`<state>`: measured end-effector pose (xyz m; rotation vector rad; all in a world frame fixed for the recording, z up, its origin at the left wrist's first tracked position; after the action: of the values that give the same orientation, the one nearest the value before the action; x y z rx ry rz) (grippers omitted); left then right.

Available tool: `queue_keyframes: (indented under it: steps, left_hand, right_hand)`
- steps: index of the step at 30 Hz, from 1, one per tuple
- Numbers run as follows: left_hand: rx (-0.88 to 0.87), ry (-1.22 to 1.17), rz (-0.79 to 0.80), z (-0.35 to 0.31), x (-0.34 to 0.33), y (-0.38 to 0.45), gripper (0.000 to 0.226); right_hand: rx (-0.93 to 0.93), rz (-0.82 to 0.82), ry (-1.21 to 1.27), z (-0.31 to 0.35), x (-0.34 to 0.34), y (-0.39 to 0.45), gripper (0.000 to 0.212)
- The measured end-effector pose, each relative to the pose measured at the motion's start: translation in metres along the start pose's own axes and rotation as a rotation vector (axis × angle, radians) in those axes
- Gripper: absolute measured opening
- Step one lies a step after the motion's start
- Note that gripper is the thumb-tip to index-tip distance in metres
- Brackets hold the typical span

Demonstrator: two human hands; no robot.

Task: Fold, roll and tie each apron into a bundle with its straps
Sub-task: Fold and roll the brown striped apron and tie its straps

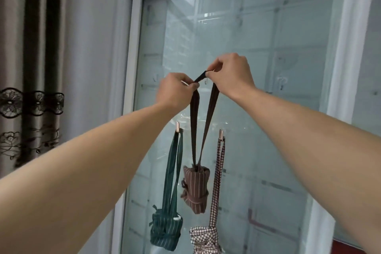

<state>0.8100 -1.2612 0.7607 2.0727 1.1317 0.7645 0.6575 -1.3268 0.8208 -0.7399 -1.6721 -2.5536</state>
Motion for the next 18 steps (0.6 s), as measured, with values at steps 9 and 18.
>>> queue_keyframes:
  steps: [9,18]
  left_hand:
    - [0.025,0.023,0.044,0.038,-0.025,0.038,0.017]
    - [0.060,-0.142,0.260,0.036,-0.043,0.014,0.016]
  right_hand:
    - [0.057,-0.003,-0.414,-0.006,-0.033,0.025,0.008]
    - [0.005,0.058,-0.526,-0.018,-0.030,0.019,0.009]
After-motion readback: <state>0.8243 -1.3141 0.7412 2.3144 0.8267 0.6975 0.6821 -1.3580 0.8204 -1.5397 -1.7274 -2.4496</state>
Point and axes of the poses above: each hand's wrist, its own y-axis towards the middle knuckle, its own x-axis out of the back of the hand, z = x × y, the point moved 6 cm from there along y, towards the middle knuckle, and after that the axes turned 4 degrees about -x, right-handed, at the moved point
